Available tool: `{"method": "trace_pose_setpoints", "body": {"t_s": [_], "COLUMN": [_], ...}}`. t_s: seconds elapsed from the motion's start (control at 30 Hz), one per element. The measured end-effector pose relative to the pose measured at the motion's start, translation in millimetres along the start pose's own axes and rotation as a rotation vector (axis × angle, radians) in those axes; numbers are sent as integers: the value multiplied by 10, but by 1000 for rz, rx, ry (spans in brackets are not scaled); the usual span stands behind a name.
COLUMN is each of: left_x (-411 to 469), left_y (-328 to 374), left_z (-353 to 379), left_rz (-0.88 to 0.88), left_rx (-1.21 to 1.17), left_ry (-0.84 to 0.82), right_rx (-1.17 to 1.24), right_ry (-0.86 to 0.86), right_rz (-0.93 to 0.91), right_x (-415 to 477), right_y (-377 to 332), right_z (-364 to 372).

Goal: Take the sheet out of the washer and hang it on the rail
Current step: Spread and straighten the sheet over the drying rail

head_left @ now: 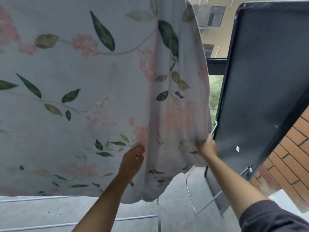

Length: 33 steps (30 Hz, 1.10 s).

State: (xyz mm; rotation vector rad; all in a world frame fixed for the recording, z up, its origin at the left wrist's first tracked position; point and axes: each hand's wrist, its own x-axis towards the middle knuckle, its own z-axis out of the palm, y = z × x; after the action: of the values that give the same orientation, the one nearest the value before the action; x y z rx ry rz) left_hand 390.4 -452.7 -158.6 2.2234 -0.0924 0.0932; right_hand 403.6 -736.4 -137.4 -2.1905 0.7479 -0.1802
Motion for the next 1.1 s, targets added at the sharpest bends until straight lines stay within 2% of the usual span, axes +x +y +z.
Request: {"method": "trace_pose_setpoints", "body": {"t_s": [0.1,0.3,0.37,0.43,0.53,0.67,0.77,0.83,0.9,0.97,1.1], "left_x": [130,360,425,488,563,671,734,713,722,701,728], "left_y": [311,1019,1224,1432,1671,1924,2105,2147,2227,2197,2168], "left_z": [-118,-486,-604,-706,-746,-650,-584,-571,-588,-652,-818], "left_rz": [74,244,285,279,170,74,108,166,218,238,266], "left_rx": [-4,-76,-69,4,170,449,496,480,498,519,560], "left_ry": [41,169,195,186,122,58,64,76,128,197,362], "right_rx": [180,371,367,234,96,111,195,173,107,80,207], "right_ry": [10,-37,-10,56,132,203,279,255,202,228,328], "right_rz": [-231,-498,-522,-560,-544,-469,-452,-476,-498,-496,-446], "right_x": [-129,-340,-353,-298,-205,-17,149,214,306,327,390], "right_y": [-463,-1390,-1575,-1675,-1707,-1760,-1816,-1849,-1915,-1990,-2275], "right_z": [-92,-355,-394,-430,-577,-910,-1146,-1220,-1312,-1334,-1546]}}
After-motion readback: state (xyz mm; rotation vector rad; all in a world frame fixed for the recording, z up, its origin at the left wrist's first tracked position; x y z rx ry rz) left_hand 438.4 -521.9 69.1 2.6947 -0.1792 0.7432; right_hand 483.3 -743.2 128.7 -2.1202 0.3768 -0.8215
